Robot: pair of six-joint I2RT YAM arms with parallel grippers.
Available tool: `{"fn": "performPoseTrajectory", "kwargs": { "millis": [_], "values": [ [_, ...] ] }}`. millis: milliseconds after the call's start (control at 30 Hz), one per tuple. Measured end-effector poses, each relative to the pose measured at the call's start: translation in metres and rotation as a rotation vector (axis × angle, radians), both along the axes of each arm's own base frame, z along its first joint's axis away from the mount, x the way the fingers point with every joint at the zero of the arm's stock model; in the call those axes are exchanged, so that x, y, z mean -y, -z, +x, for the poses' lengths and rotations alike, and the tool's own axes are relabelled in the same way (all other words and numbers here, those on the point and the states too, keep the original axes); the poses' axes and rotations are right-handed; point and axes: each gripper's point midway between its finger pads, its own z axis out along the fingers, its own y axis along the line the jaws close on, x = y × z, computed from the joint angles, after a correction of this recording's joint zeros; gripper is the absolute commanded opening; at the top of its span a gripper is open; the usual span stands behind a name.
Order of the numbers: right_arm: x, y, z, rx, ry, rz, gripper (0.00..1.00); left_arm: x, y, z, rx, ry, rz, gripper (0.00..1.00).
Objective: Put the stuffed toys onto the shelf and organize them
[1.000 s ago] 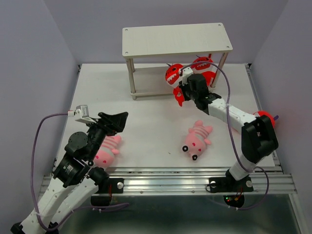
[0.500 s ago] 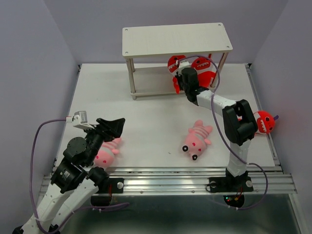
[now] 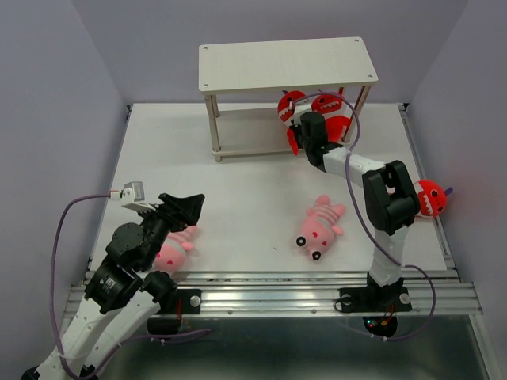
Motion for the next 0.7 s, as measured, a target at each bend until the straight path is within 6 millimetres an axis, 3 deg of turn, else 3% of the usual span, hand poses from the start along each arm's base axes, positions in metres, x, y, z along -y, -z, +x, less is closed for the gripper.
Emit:
{"fn": "performPoseTrajectory", "kwargs": {
  "millis": [467, 700],
  "values": [
    [0.002, 0.0, -0.007, -0.007, -0.009, -0.003, 0.63, -0.001, -0.004, -0.003, 0.014, 0.003, -0.018, 0.93],
    [0.006, -0.011, -0.012, 0.01, -0.001, 0.002, 0.68, -0.001, -0.004, -0.004, 0.012, 0.007, -0.024, 0.93]
  ]
}}
